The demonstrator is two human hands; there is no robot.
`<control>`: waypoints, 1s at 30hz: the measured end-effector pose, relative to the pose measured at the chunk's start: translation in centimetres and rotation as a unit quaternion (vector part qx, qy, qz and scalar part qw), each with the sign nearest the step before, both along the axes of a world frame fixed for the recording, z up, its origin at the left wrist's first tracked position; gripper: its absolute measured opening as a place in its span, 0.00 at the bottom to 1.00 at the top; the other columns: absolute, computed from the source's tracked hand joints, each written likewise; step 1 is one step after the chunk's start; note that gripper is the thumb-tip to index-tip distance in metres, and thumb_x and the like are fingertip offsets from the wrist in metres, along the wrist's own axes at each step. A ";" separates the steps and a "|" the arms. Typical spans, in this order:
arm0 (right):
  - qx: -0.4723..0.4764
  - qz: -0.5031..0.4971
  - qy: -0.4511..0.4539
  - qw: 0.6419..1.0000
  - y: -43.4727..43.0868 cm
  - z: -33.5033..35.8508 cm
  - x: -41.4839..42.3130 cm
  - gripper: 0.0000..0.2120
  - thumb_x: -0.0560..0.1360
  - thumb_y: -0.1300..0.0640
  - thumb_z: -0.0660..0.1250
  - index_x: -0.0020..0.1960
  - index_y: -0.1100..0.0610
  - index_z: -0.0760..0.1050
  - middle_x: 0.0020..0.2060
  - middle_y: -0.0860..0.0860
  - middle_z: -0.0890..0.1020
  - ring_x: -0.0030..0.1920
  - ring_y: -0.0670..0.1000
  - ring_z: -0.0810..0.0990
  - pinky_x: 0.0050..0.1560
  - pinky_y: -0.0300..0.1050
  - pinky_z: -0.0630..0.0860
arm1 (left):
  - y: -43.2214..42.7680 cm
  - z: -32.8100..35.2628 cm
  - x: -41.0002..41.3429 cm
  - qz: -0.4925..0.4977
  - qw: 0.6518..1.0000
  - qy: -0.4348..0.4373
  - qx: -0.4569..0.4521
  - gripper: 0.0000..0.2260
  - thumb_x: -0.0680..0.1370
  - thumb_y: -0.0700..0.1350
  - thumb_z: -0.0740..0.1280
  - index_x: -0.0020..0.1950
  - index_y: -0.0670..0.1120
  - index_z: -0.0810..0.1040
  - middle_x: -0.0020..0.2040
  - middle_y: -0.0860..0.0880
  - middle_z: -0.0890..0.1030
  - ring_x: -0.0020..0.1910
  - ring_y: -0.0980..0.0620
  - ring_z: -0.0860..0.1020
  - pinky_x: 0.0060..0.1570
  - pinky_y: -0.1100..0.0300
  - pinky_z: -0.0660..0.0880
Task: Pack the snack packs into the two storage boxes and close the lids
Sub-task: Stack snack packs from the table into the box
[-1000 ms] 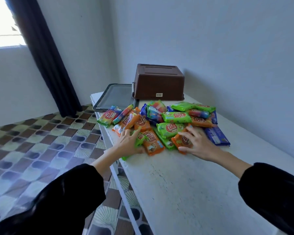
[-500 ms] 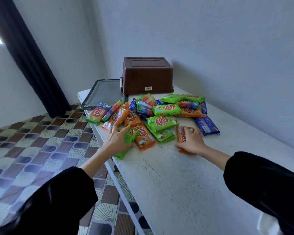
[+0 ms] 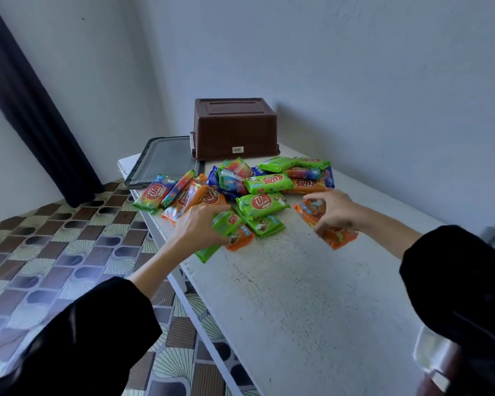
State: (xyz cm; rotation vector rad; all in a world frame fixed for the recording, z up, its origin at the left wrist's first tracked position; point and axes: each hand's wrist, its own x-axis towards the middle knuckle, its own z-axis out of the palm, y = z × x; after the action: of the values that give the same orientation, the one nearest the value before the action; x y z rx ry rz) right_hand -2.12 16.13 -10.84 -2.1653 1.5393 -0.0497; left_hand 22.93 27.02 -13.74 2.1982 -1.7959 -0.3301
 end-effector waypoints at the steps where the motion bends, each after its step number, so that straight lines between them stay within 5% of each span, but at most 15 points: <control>1: -0.019 0.009 -0.005 1.000 0.4 1.3 -0.7 0.42 0.60 0.59 0.78 0.70 0.46 0.65 0.68 0.57 0.67 0.66 0.57 0.67 0.59 0.48 0.70 | -0.1 1.0 -0.7 -0.018 1.000 -0.005 -0.006 0.34 0.64 0.53 0.77 0.68 0.56 0.70 0.62 0.48 0.77 0.52 0.52 0.75 0.45 0.55 0.77; 7: -0.077 0.003 -0.050 0.996 5.2 8.4 -7.2 0.39 0.61 0.63 0.76 0.67 0.42 0.68 0.57 0.53 0.69 0.59 0.54 0.71 0.49 0.44 0.70 | -0.7 6.9 -6.7 -0.160 0.986 -0.008 -0.050 0.33 0.65 0.52 0.77 0.68 0.58 0.69 0.62 0.53 0.75 0.45 0.58 0.73 0.34 0.65 0.72; 12: -0.093 -0.019 -0.047 0.994 11.0 11.2 -14.3 0.40 0.61 0.63 0.77 0.64 0.36 0.65 0.59 0.52 0.68 0.61 0.53 0.70 0.57 0.43 0.68 | -0.3 10.2 -13.6 -0.299 0.951 0.008 -0.077 0.34 0.63 0.53 0.77 0.67 0.62 0.69 0.64 0.55 0.75 0.58 0.56 0.74 0.51 0.57 0.74; 18: -0.078 -0.059 -0.015 0.995 19.5 11.7 -21.9 0.42 0.61 0.59 0.77 0.58 0.27 0.59 0.59 0.45 0.68 0.60 0.48 0.70 0.61 0.47 0.69 | 1.2 12.0 -22.8 -0.467 0.881 0.021 -0.075 0.32 0.62 0.53 0.77 0.65 0.60 0.72 0.58 0.56 0.79 0.55 0.57 0.76 0.54 0.54 0.74; 24: -0.027 -0.105 -0.002 0.994 26.8 9.5 -26.9 0.42 0.54 0.51 0.72 0.60 0.23 0.59 0.56 0.32 0.65 0.57 0.39 0.70 0.55 0.41 0.73 | 3.9 11.2 -30.1 -0.619 0.784 0.031 -0.034 0.32 0.61 0.53 0.76 0.63 0.57 0.73 0.58 0.59 0.78 0.54 0.62 0.75 0.54 0.55 0.74; 30: 0.035 -0.088 0.035 0.995 30.5 5.7 -29.4 0.43 0.55 0.52 0.74 0.59 0.23 0.58 0.59 0.30 0.60 0.62 0.36 0.64 0.62 0.34 0.67 | 6.7 8.1 -33.7 -0.700 0.713 -0.018 0.037 0.33 0.64 0.51 0.77 0.66 0.57 0.70 0.62 0.58 0.75 0.60 0.61 0.71 0.61 0.60 0.68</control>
State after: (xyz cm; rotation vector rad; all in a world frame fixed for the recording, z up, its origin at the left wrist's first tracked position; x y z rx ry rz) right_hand -31.53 46.60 -5.16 -1.9926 1.7418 0.0224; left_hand -10.76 33.68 -5.69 0.3666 -3.0986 -0.6036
